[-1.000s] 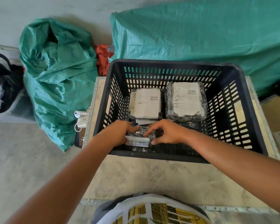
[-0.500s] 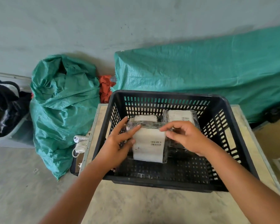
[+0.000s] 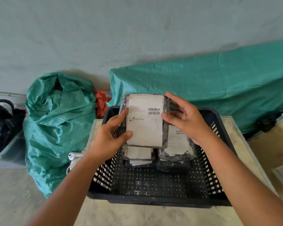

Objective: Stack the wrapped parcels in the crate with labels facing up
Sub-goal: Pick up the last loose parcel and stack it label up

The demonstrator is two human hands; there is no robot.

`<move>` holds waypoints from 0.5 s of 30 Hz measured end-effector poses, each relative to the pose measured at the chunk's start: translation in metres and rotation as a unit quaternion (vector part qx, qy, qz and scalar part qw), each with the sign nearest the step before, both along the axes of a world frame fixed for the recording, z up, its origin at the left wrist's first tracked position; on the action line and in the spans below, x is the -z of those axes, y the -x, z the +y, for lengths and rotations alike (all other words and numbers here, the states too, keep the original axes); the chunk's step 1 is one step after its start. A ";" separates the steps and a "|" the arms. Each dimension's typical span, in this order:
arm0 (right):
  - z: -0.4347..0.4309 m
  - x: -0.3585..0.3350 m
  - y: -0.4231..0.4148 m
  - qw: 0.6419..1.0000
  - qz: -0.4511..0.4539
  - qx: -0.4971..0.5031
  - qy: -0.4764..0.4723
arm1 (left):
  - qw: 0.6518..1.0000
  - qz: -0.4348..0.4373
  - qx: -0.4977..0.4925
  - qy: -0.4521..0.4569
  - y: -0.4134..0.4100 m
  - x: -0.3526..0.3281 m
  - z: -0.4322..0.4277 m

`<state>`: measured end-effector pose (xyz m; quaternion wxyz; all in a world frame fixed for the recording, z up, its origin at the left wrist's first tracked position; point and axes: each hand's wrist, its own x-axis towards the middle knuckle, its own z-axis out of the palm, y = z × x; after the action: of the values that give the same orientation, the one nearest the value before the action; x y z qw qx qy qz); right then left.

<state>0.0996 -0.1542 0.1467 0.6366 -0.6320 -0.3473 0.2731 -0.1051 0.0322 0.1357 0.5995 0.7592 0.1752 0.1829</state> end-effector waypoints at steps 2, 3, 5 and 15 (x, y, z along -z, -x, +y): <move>0.004 0.010 0.004 1.000 -0.014 -0.005 0.022 | 0.999 0.008 -0.020 0.049 -0.005 0.007 0.005; 0.006 0.016 0.006 0.999 -0.031 -0.008 0.043 | 0.996 0.009 -0.030 0.079 -0.007 0.012 0.007; 0.012 0.030 0.011 0.994 -0.068 -0.020 0.089 | 0.991 0.018 -0.046 0.126 -0.012 0.022 0.013; 0.052 0.118 0.040 0.958 -0.081 -0.005 0.276 | 0.979 0.201 -0.008 -0.020 -0.042 0.098 0.030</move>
<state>0.0600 -0.1027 0.0282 0.4060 -0.8015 -0.3118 0.3090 -0.0631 0.0618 0.0378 0.5358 0.7906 0.2945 0.0351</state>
